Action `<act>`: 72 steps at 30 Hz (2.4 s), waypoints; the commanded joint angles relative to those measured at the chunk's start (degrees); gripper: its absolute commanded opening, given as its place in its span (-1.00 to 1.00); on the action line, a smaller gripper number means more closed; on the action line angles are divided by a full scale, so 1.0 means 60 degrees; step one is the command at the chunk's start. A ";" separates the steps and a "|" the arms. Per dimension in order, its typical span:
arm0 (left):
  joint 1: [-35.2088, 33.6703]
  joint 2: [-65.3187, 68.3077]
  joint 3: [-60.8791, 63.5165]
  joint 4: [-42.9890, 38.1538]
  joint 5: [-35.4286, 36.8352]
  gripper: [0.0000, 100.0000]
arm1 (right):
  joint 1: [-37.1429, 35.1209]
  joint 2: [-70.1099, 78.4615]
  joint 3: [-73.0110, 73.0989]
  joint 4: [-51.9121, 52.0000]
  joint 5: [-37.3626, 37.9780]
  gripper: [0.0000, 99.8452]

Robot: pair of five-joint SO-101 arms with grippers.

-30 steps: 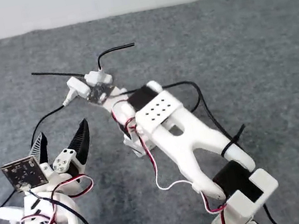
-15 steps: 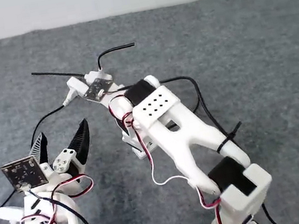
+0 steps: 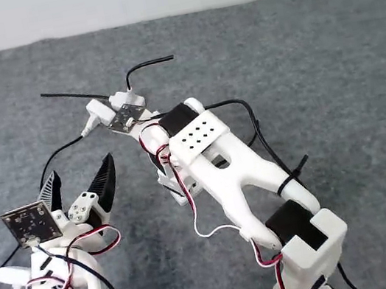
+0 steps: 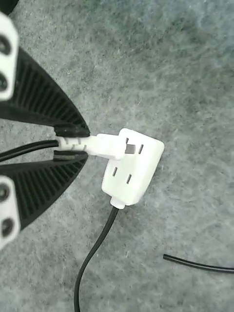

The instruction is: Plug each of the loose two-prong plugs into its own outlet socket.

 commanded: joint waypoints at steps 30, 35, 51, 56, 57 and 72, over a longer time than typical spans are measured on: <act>0.0059 -0.0103 -0.0081 -0.0322 0.0059 -0.29 | -0.0330 -0.0037 -0.1070 0.1062 -0.0220 -0.98; 0.0059 -0.0103 -0.0081 -0.0322 0.0059 -0.29 | -0.0286 -0.0037 -0.1070 0.1033 -0.0205 -0.98; 0.0059 -0.0103 -0.0081 -0.0322 0.0059 -0.29 | 0.0037 0.1370 -0.2403 0.0755 -0.0161 -0.98; 0.0059 -0.0103 -0.0081 -0.0322 0.0059 -0.29 | 0.0183 0.2234 -0.3619 0.1590 -0.0205 -0.98; 0.0059 -0.0103 -0.0081 -0.0322 0.0059 -0.29 | 0.0168 0.2278 -0.3824 0.1736 -0.0205 -0.98; 0.0073 -0.0103 -0.0081 -0.0308 0.0059 -0.29 | 0.0139 0.2996 -0.4161 0.1824 -0.0220 -0.98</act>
